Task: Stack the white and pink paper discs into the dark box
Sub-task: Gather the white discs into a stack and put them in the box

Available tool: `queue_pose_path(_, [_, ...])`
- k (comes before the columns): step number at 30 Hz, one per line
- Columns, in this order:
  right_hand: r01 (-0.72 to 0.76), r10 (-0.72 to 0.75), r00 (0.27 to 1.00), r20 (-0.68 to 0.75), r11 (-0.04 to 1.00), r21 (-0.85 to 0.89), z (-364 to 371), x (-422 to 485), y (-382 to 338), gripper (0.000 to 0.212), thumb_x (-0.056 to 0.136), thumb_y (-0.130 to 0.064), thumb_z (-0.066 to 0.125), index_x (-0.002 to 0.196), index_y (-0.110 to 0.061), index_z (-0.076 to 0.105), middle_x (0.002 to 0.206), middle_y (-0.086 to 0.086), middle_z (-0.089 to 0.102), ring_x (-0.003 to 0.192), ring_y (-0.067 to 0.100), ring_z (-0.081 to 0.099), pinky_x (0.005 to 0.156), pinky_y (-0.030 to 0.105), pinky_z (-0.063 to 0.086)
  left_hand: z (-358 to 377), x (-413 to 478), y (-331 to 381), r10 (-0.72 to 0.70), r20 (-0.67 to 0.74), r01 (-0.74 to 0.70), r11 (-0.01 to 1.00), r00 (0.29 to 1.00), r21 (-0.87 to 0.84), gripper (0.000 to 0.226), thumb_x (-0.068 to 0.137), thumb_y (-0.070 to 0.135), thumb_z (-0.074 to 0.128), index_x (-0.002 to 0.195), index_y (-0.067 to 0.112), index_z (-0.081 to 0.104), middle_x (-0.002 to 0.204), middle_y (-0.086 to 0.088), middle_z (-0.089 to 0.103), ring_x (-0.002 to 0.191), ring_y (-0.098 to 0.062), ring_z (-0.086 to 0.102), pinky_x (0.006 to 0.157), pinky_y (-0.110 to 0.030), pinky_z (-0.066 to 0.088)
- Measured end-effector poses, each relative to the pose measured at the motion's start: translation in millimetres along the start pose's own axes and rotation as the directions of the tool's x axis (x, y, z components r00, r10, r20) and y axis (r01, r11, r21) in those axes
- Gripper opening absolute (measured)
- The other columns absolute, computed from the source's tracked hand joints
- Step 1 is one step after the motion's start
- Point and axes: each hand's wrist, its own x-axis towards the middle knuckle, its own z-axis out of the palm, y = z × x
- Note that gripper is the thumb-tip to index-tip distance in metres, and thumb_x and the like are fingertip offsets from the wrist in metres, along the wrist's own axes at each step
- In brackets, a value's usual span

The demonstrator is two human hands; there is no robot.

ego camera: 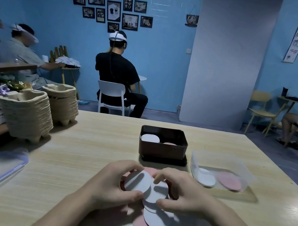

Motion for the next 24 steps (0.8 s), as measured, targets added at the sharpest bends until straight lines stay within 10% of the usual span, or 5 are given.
queue_pose_path(17, [0.063,-0.038,0.978,-0.206,0.991,0.115,10.6,11.7,15.8,0.031,0.078,-0.05,0.085,0.096,-0.03,0.071,0.13,-0.013,0.064,0.128,-0.001,0.056,0.095,0.021,0.051,19.0,24.8,-14.0,0.08,-0.035,-0.077,0.994,0.996,0.079,0.079,0.069,0.064,0.085,0.137,0.033,0.059,0.129,0.021,0.064,0.12,0.005,0.057,0.099,-0.028,0.05])
queue_pose_path(24, [0.053,0.016,0.954,-0.299,0.974,0.222,9.6,5.2,15.6,0.027,0.077,-0.037,0.089,0.093,-0.025,0.072,0.128,-0.007,0.066,0.127,0.003,0.058,0.082,0.025,0.06,16.8,20.6,-12.0,0.089,-0.073,-0.085,0.995,0.993,0.048,0.053,0.077,0.048,0.085,0.123,0.031,0.065,0.115,0.021,0.068,0.11,-0.007,0.065,0.091,-0.034,0.052])
